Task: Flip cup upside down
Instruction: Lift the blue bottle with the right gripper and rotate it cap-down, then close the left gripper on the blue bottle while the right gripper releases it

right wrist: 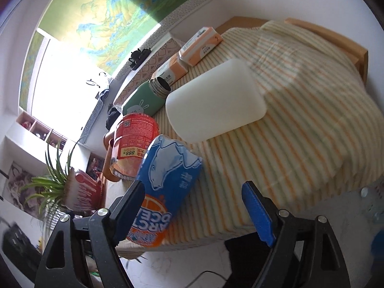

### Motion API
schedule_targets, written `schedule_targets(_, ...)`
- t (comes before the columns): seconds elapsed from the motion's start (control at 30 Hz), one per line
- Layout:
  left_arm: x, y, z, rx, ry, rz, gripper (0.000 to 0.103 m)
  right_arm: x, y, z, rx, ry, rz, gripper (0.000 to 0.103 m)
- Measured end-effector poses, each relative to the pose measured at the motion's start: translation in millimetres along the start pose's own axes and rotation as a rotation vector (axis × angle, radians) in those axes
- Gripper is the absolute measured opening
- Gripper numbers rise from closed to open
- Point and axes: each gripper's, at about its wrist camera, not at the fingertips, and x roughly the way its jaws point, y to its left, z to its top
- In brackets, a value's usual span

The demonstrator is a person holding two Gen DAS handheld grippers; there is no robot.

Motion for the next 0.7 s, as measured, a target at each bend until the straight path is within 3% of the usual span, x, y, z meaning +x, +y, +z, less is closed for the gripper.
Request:
schedule_targets(0.2,41.1,-37.4,29.1,0.151,0.186,-0.15,0.102,-23.0,-8.9,-11.9,-0.15,-0.089,-0.142,0.079)
schedule_targets(0.3,64.2,-56.5,36.6,0.208,0.269,-0.175,0.102,-33.4,-11.7,-18.0,-0.214,-0.138,-0.212,0.08)
schedule_targets(0.53,114.1,-92.7,48.1,0.287,0.444,-0.242,0.102,-51.2,-28.3,-23.0,-0.237,-0.171,-0.234,0.079)
schedule_targets(0.7,134.3,-109.2,50.1,0.353,0.516,-0.237,0.099,-59.4,-40.9,-19.5,-0.215,-0.187,-0.228,0.08)
